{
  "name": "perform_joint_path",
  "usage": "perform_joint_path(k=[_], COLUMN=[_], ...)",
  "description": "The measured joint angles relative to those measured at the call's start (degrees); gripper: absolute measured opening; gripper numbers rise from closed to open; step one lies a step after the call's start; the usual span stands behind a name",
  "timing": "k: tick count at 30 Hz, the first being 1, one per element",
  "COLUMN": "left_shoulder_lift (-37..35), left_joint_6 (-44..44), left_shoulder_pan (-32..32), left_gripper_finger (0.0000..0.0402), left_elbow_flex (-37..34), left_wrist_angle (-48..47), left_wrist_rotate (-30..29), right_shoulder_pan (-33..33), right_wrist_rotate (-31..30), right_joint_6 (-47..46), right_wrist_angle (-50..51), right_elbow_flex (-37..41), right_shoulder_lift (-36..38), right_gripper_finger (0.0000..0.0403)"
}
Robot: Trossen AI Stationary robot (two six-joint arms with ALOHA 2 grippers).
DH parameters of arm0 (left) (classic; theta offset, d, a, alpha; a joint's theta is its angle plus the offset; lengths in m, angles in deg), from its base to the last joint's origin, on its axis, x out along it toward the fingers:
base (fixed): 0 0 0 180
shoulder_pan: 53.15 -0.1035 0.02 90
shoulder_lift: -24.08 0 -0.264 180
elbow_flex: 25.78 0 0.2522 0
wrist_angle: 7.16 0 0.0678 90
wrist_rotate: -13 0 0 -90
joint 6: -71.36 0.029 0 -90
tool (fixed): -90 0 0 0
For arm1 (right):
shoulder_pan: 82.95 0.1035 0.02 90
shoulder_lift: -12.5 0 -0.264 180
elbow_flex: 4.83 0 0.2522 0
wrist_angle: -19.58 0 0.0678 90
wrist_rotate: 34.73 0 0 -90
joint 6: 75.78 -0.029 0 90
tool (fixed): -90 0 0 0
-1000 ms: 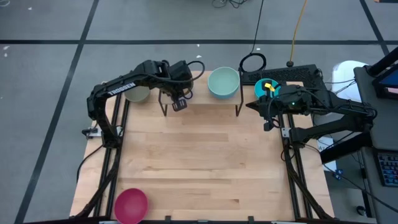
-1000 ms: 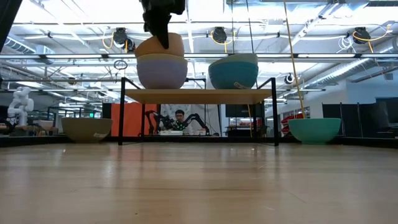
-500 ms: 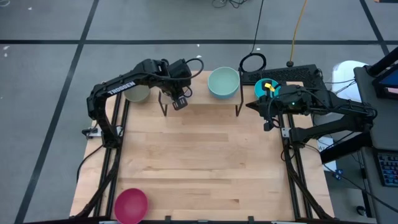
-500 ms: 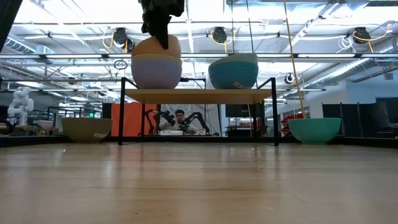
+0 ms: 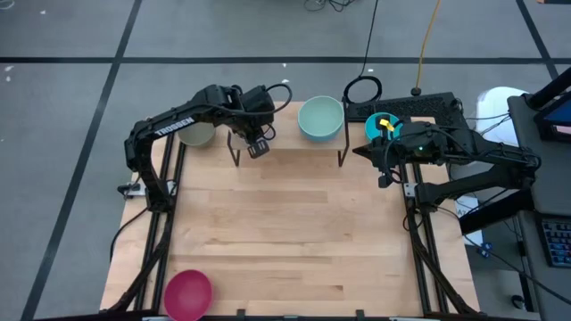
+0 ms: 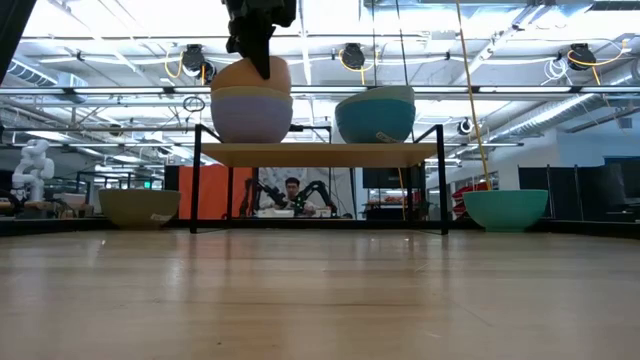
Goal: Place and stack bowls onto a shelf
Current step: Put the orange bowl on top of the light brown bowl on the shelf
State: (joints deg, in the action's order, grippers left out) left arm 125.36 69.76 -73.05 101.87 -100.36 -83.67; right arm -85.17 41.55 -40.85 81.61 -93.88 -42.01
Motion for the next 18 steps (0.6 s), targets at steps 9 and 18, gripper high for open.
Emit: perform_joint_path(k=[9, 18], left_shoulder_lift=[0.00, -0.07], left_joint_6=[0.15, -0.22], left_shoulder_pan=[0.00, 0.00], left_gripper_finger=[0.0045, 0.0106], left_elbow_flex=[-0.02, -0.02], left_wrist_angle=[0.00, -0.31], left_wrist_rotate=[-0.09, -0.20], right_shoulder_pan=[0.00, 0.00], right_wrist_rotate=[0.00, 0.00], right_joint_6=[-0.01, -0.01], right_wrist_angle=[0.00, -0.01], right_elbow_flex=[0.00, 0.00], right_shoulder_lift=[-0.01, 0.00], right_gripper_finger=[0.0000, 0.0000])
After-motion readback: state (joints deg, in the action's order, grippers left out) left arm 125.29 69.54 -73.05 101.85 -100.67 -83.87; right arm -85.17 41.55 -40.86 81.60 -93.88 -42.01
